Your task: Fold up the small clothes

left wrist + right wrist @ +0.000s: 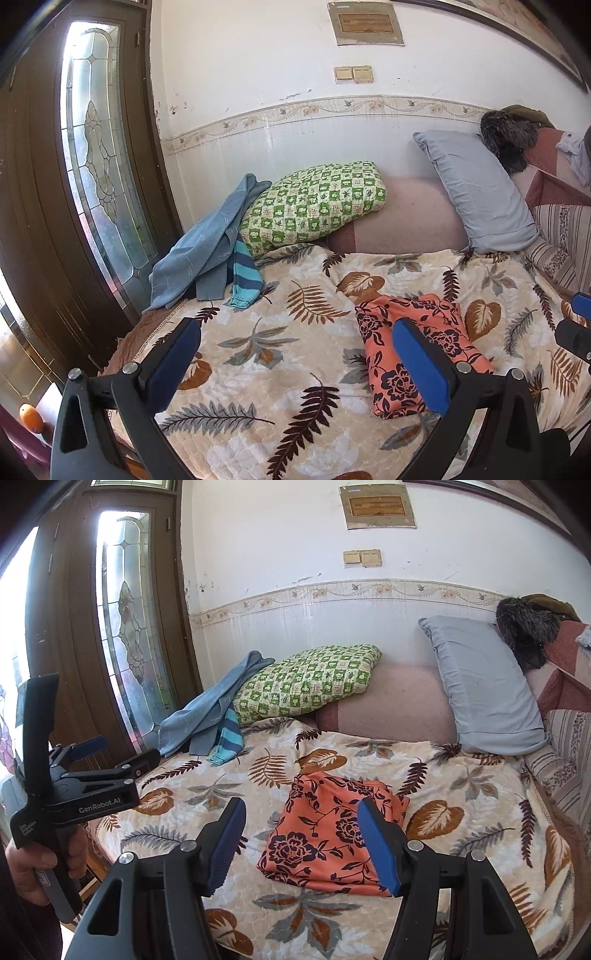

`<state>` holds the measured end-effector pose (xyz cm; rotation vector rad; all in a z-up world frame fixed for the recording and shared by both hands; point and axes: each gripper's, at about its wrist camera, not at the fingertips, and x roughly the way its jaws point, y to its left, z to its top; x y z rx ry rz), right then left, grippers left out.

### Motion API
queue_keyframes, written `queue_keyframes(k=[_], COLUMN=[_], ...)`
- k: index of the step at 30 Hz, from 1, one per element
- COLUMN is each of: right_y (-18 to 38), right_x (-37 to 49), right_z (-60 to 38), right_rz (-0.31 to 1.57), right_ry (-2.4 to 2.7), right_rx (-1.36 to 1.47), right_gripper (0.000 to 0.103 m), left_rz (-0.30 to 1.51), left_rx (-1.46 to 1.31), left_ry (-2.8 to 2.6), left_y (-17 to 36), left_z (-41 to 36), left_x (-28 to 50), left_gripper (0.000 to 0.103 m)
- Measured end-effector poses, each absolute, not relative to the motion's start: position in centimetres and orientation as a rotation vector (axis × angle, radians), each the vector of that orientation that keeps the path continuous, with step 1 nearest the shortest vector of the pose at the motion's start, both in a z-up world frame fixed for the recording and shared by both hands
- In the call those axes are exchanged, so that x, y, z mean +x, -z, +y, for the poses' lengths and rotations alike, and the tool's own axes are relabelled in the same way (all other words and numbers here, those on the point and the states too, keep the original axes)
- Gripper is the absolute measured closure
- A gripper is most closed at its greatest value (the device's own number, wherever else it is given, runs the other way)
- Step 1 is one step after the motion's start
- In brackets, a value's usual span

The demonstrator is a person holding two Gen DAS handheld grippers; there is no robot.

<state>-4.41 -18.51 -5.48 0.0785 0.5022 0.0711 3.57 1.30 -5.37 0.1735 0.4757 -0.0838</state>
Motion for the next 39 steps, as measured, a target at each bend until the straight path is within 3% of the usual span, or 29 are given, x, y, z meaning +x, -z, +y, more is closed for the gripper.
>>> queue_keyframes(k=[7,11,20,29,31,34,36,38,39], right_y=[5.9,7.8,21.3,26.9,27.8,28.9,29.5,29.3,28.9], right_x=[-4.4,-3.1,1.8,5.6,6.8,8.0,8.8,8.7,8.6], right_z=[-18.3,-19.2,-26.9,-31.5,-32.3,-32.9,-32.7,-31.9,-31.4], right_rz=[0.520,0.553,0.894,0.895,0.896,0.879,0.894,0.883,0.874], right_ry=[-0.070,-0.102,0.027,0.090,0.124,0.107,0.082,0.090,0.083], right_rx=[0.066,0.117,0.395,0.584,0.603,0.636,0.631,0.583,0.545], right_gripper=[0.036,0.036,0.036,0.036,0.036,0.038,0.061,0.069,0.075], left_rz=[0.492,0.595,0.964,1.034,1.044,1.057,1.058,1.052,1.046], left_rx=[0.165,0.131,0.116,0.089,0.079,0.039,0.028,0.022,0.028], left_ry=[0.096,0.145,0.229,0.354,0.377,0.437,0.468,0.499,0.503], left_y=[6.0,8.7,20.8,26.8,27.6,28.4,28.6,28.5,28.4], left_z=[1.6,1.3,-1.7,-5.9,-6.3,-6.5,-6.7,-6.8,-6.9], left_x=[3.8,5.8,11.4,15.0,15.5,15.9,16.0,15.9,15.9], left_gripper=[0.000,0.000,0.000,0.001,0.008,0.031,0.042,0.057,0.057])
